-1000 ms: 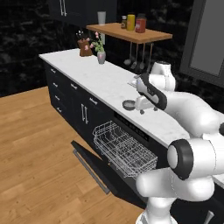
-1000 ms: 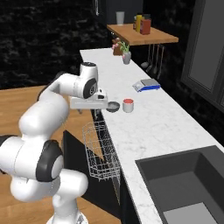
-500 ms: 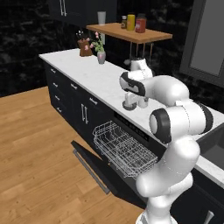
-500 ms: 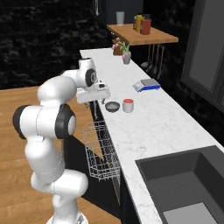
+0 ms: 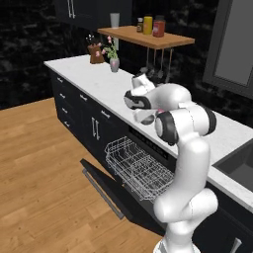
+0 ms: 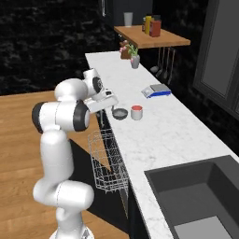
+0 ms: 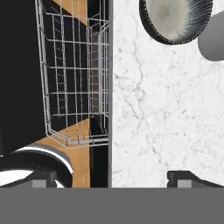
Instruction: Pick up the cup and bowl from the counter, place them in the dishwasher, and close the dishwasher door.
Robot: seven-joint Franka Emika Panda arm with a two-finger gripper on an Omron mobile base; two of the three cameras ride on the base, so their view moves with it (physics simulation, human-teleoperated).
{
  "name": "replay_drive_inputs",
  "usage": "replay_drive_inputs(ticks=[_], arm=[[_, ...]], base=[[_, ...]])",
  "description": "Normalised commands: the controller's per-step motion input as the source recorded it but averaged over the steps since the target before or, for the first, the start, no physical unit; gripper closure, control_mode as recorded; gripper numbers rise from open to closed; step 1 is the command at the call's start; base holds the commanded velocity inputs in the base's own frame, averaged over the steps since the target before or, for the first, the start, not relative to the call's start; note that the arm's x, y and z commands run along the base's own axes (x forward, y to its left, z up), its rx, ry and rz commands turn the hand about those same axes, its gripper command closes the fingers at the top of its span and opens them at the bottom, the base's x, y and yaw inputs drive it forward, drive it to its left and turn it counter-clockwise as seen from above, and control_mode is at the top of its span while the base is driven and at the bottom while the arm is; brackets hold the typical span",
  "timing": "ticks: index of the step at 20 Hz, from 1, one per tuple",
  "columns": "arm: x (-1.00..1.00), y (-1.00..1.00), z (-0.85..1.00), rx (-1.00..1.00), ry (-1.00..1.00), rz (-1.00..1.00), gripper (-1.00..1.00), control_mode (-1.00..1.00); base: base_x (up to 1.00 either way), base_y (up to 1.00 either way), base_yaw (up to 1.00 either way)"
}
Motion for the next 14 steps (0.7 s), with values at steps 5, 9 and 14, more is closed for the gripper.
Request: replay_drive_inputs(ticks=[5, 9, 14], arm=[[0.02, 0.03, -0.65, 0.0, -0.07, 0.0, -1.0, -1.0], [0.31, 0.0, -0.58, 0.0, -0.04, 0.01, -1.0, -1.0], [0.63, 0.0, -0.12, 0.0, -0.13, 0.04, -1.0, -1.0]], base=[[0.0, 0.0, 0.0], [0.0, 0.0, 0.0], [0.0, 0.0, 0.0]])
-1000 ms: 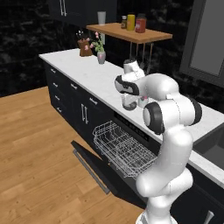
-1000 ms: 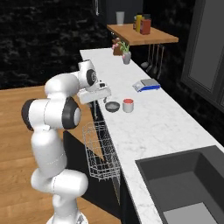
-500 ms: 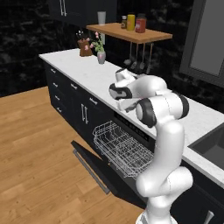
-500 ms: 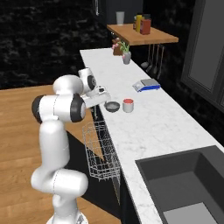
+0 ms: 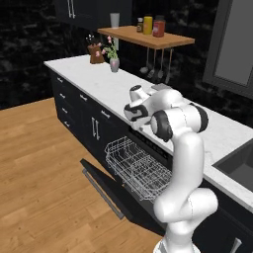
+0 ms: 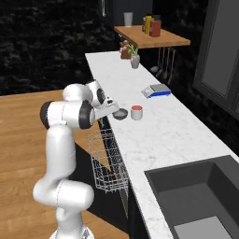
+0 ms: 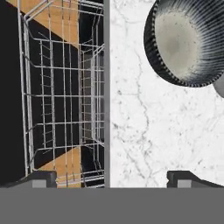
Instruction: Pick up the cup and bowl from the counter, place them in the dishwasher, and close the dishwasher door.
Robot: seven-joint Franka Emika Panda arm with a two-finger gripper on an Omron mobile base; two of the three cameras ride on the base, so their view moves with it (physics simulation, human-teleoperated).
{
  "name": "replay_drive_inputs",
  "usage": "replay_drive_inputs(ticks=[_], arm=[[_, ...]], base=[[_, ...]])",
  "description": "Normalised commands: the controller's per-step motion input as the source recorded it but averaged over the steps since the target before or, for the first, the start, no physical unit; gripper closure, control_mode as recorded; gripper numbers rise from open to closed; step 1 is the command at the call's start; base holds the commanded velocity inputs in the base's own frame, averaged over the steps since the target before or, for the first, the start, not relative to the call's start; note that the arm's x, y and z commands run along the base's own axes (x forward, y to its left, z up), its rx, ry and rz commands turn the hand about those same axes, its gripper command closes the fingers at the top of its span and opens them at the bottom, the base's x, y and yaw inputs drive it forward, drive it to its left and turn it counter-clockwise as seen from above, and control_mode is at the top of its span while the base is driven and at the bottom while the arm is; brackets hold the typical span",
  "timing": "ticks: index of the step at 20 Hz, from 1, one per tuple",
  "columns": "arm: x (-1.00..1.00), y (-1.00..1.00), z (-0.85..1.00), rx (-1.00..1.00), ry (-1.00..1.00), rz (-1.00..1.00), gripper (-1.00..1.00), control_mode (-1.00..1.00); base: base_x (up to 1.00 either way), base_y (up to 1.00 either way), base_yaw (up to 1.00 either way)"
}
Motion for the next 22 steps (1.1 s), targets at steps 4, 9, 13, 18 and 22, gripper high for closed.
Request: replay_drive_inputs(ticks=[4, 9, 13, 18, 22], arm=[[0.88, 0.01, 0.0, 0.0, -0.06, 0.03, -1.0, -1.0], [0.78, 0.03, -0.29, 0.0, 0.01, 0.0, -1.0, -1.0], [0.54, 0.0, -0.3, 0.0, 0.02, 0.0, -1.0, -1.0], [0.4, -0.01, -0.16, 0.0, 0.02, 0.0, -1.0, -1.0], [0.17, -0.04, -0.13, 0.0, 0.0, 0.0, -1.0, -1.0]], base=[[0.0, 0.0, 0.0], [0.0, 0.0, 0.0], [0.0, 0.0, 0.0], [0.0, 0.0, 0.0], [0.0, 0.0, 0.0]])
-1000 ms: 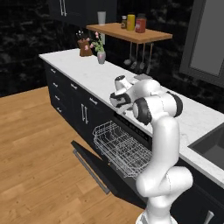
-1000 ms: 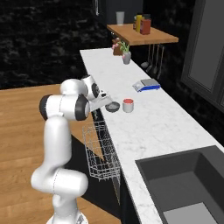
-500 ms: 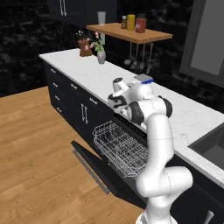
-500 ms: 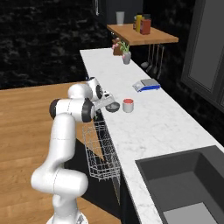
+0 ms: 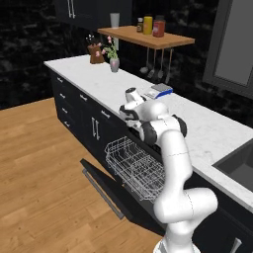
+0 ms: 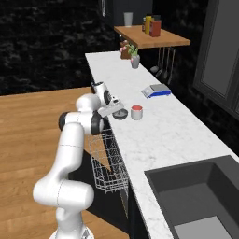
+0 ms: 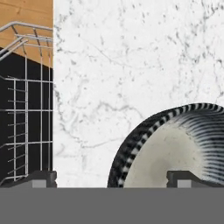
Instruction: Pick up the cup and bowl from the counter, place them in the dishwasher, and close the dishwasher door.
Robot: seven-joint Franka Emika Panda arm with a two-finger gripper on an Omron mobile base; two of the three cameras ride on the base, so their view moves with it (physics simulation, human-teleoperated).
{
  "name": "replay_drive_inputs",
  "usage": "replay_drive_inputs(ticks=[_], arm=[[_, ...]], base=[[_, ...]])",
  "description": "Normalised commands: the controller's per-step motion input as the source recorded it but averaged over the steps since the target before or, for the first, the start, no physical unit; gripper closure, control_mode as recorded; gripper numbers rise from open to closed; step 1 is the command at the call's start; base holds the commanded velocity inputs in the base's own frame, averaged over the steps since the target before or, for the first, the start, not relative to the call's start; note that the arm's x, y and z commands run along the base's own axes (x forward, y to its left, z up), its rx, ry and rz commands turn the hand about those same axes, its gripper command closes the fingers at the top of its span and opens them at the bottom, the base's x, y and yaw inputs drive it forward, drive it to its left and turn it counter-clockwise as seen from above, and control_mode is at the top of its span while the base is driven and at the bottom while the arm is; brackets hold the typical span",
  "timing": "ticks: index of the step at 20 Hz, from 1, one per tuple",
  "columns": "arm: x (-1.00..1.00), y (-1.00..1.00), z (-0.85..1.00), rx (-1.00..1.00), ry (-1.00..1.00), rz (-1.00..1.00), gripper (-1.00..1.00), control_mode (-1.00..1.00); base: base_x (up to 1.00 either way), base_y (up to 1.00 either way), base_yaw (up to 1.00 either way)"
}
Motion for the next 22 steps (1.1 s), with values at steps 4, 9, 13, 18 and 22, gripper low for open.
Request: replay_drive_inputs(ticks=[4, 9, 13, 18, 22], arm=[[0.03, -0.18, -0.21, 0.0, 0.01, 0.0, -1.0, -1.0], [-0.04, -0.23, -0.1, 0.0, 0.0, 0.0, 1.0, -1.0], [-0.29, -0.18, -0.15, 0.0, 0.0, 0.0, 1.0, -1.0], [-0.8, -0.01, -0.05, 0.0, -0.03, 0.02, 1.0, -1.0], [-1.0, 0.13, 0.0, 0.0, -0.14, 0.01, 1.0, -1.0]], base=[[0.0, 0.0, 0.0], [0.0, 0.0, 0.0], [0.0, 0.0, 0.0], [0.0, 0.0, 0.0], [0.0, 0.0, 0.0]])
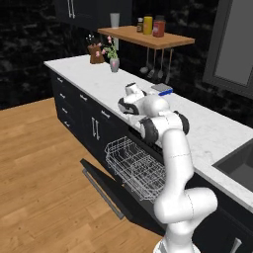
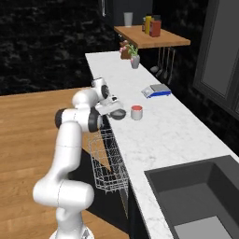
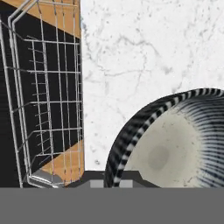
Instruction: Pick up the cup and bowl from the counter, place them in the dishwasher, and close the dishwasher door.
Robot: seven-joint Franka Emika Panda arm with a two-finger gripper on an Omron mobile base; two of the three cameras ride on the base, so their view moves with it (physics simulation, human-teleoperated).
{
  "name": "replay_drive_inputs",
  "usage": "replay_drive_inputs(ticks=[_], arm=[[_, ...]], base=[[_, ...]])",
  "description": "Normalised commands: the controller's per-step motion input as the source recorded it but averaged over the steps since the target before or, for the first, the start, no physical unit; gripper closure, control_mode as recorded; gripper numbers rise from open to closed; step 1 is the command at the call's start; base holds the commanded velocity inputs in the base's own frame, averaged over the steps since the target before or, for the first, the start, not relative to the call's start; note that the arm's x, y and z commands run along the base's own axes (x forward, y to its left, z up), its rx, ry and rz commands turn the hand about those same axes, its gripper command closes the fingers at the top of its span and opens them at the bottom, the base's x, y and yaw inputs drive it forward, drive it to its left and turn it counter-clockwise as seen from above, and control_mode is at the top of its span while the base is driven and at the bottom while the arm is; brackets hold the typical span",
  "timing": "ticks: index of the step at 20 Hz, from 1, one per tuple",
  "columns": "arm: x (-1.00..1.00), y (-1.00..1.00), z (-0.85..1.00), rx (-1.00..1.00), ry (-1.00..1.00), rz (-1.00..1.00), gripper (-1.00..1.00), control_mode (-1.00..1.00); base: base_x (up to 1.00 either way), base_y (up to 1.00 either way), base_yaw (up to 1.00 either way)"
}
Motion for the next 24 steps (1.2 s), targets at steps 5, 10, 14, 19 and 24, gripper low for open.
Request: replay_drive_inputs(ticks=[5, 10, 14, 19, 24], arm=[[-1.0, 0.32, -0.01, 0.0, -0.14, 0.02, 1.0, -1.0], [-1.0, 0.59, -0.09, 0.02, -0.08, 0.08, 1.0, -1.0], [-1.0, 0.49, -0.17, 0.09, -0.09, 0.01, 1.0, -1.0], [-0.9, 0.35, -0.91, 0.1, 0.0, 0.0, 1.0, -1.0], [-0.15, 0.38, -1.0, 0.17, 0.0, 0.0, 1.0, -1.0]], base=[[0.0, 0.0, 0.0], [0.0, 0.0, 0.0], [0.0, 0.0, 0.0], [0.0, 0.0, 0.0], [0.0, 0.0, 0.0]])
